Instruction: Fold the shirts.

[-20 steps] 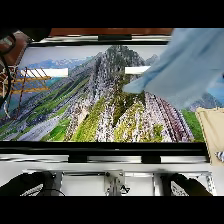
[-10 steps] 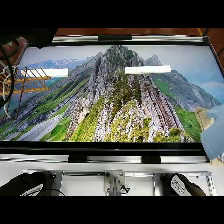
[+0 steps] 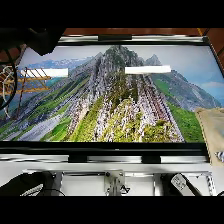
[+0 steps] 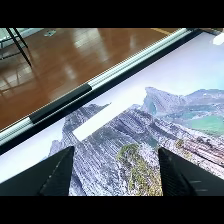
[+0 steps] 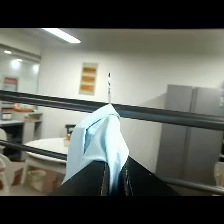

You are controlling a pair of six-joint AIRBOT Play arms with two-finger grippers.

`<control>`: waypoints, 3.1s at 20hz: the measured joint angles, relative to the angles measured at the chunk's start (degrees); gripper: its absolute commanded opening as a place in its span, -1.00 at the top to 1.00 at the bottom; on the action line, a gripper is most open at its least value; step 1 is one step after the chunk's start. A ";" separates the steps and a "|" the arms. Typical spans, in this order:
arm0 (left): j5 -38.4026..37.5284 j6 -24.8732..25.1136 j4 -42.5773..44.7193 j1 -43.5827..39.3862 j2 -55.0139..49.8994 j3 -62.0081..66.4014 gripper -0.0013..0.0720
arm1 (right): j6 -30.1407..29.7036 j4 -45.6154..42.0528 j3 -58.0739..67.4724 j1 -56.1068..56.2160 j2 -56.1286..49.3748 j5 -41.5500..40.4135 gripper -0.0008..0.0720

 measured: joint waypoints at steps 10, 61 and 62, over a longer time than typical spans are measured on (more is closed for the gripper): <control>-0.35 -0.28 0.00 0.00 0.00 0.00 -0.72 | 0.42 -1.01 0.02 -11.74 1.27 9.46 0.78; -6.27 -17.05 6.27 0.26 -16.48 -0.04 -0.45 | -14.62 72.81 -34.47 28.24 -2.27 30.97 -0.58; -8.79 -19.17 7.02 0.44 -18.12 -0.04 -0.75 | -14.58 71.60 -34.49 33.90 -4.87 29.03 -0.58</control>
